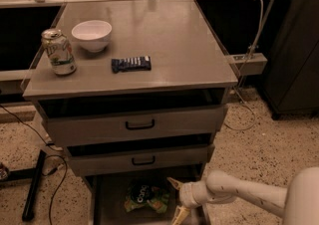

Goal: Pick green rice chip bag from bottom drawer and place on counter

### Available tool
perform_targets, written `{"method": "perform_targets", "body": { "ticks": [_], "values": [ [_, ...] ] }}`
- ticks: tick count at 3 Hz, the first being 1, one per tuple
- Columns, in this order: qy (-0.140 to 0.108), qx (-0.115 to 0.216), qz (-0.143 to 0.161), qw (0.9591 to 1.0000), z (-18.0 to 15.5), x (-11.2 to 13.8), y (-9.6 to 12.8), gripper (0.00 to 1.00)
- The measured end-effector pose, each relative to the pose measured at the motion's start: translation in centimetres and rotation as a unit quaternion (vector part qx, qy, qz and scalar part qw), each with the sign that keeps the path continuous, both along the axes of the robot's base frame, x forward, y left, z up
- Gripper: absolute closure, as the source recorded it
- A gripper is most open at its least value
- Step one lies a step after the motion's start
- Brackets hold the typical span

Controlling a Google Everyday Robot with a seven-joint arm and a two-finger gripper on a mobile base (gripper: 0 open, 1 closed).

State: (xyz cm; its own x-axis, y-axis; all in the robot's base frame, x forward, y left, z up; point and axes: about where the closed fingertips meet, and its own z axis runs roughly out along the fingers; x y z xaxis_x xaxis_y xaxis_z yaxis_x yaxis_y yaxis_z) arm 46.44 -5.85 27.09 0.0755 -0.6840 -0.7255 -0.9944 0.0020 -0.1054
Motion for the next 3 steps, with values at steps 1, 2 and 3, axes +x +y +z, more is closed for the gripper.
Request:
{"method": "perform_targets", "body": {
  "ticks": [1, 2, 3],
  "values": [
    [0.018, -0.012, -0.004, 0.9998, -3.7, 1.3, 2.3, 0.0],
    [0.032, -0.019, -0.009, 0.9993, -7.5, 2.8, 5.2, 0.0],
    [0.033, -0.021, -0.017, 0.9991, -9.5, 3.8, 6.6, 0.0]
  ]
}}
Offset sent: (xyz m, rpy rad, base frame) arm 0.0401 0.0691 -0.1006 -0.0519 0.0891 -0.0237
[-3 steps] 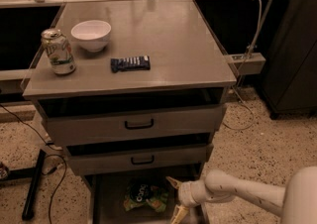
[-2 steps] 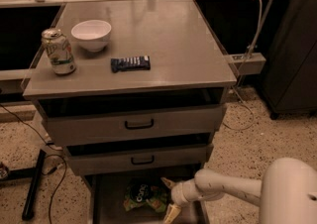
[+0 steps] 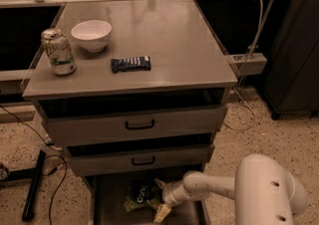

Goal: Pick green rice chip bag from bottom drawer and place on counter

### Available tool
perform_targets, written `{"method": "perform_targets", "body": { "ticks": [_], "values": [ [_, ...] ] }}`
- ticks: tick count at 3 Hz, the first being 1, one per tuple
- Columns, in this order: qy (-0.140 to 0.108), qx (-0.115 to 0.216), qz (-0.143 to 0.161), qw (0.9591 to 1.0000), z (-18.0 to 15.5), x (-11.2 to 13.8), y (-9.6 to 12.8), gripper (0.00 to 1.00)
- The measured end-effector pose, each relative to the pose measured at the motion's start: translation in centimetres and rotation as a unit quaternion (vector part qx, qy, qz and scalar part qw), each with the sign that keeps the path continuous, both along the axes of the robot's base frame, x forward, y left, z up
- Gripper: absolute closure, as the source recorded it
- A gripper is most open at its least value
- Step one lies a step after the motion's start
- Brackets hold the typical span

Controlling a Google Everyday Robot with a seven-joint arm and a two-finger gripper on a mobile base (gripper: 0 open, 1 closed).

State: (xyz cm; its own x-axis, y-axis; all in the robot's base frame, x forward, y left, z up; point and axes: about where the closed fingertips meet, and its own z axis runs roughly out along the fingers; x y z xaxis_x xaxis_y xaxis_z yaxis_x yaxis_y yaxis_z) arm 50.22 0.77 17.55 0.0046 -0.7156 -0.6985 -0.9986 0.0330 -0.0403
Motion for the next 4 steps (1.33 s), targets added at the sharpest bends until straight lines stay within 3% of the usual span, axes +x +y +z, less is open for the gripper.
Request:
{"method": "perform_targets", "body": {
  "ticks": [1, 2, 4],
  "values": [
    [0.004, 0.001, -0.015, 0.9999, -2.39, 0.75, 0.72, 0.0],
    [0.005, 0.001, -0.016, 0.9999, -2.57, 0.81, 0.71, 0.05],
    [0.005, 0.001, -0.016, 0.9999, -2.57, 0.81, 0.72, 0.47]
  ]
}}
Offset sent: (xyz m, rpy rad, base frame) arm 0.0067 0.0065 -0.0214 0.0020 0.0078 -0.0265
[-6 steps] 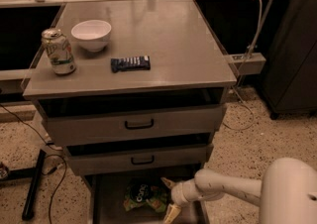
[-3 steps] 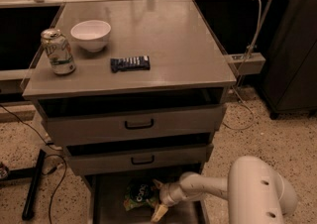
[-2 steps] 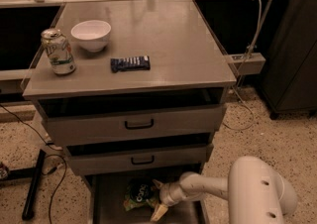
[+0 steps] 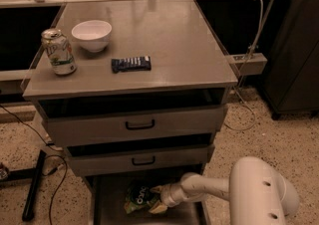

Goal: Pick green rice chip bag from bottom drawer and place on counter

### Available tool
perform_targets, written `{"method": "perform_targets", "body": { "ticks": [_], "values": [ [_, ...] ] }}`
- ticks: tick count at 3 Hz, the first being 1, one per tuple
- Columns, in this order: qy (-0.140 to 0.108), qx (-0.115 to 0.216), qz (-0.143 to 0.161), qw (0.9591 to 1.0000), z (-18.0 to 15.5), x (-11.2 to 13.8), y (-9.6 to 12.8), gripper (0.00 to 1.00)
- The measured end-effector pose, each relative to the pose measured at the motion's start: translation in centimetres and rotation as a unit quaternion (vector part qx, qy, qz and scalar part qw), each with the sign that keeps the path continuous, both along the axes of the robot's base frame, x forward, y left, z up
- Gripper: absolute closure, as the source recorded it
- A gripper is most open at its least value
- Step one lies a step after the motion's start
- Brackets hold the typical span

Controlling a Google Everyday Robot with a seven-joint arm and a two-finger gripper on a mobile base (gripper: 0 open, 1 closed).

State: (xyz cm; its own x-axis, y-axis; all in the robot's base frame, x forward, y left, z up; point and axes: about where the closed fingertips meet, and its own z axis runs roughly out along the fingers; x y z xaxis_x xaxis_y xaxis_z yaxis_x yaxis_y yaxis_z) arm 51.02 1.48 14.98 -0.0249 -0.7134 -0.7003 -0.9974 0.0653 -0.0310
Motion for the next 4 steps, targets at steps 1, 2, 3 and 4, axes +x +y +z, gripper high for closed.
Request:
{"method": "perform_targets", "body": {
  "ticks": [1, 2, 3, 4],
  "values": [
    [0.0, 0.0, 0.0, 1.0, 0.0, 0.0, 0.0, 0.7],
    [0.0, 0.0, 0.0, 1.0, 0.0, 0.0, 0.01, 0.93],
    [0.0, 0.0, 0.0, 1.0, 0.01, -0.01, 0.0, 1.0],
    [0.0, 0.0, 0.0, 1.0, 0.35, -0.01, 0.0, 1.0]
  ]
}}
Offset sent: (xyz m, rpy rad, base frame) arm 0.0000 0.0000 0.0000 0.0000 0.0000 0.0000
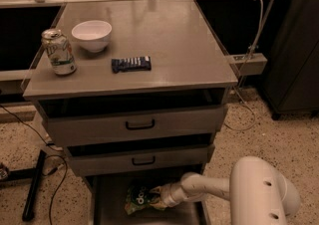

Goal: Pick green rice chip bag from bottom drawer and place on counter

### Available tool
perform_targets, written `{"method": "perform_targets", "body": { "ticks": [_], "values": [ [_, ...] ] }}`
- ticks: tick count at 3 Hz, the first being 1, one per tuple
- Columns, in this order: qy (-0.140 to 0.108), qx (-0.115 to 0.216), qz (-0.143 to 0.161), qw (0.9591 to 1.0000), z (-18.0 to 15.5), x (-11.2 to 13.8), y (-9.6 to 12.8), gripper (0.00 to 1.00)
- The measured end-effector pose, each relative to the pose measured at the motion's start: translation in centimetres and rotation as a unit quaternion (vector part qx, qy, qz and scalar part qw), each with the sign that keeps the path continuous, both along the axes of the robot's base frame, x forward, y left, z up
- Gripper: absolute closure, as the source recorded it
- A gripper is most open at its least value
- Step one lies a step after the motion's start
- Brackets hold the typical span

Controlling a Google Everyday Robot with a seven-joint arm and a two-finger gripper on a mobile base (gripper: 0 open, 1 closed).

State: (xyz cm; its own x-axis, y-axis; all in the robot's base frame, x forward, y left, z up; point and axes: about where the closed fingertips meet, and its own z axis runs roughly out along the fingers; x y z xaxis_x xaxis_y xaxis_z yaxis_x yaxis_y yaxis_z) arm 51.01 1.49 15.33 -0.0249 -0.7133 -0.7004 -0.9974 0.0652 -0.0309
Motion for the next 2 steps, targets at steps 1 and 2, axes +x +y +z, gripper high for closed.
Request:
{"method": "perform_targets", "body": {
  "ticks": [1, 2],
  "values": [
    [0.001, 0.014, 0.003, 0.9999, 2.6, -1.0, -1.6, 1.0],
    [-0.019, 0.029, 0.008, 0.9994, 7.8, -2.3, -4.5, 1.0]
  ]
}}
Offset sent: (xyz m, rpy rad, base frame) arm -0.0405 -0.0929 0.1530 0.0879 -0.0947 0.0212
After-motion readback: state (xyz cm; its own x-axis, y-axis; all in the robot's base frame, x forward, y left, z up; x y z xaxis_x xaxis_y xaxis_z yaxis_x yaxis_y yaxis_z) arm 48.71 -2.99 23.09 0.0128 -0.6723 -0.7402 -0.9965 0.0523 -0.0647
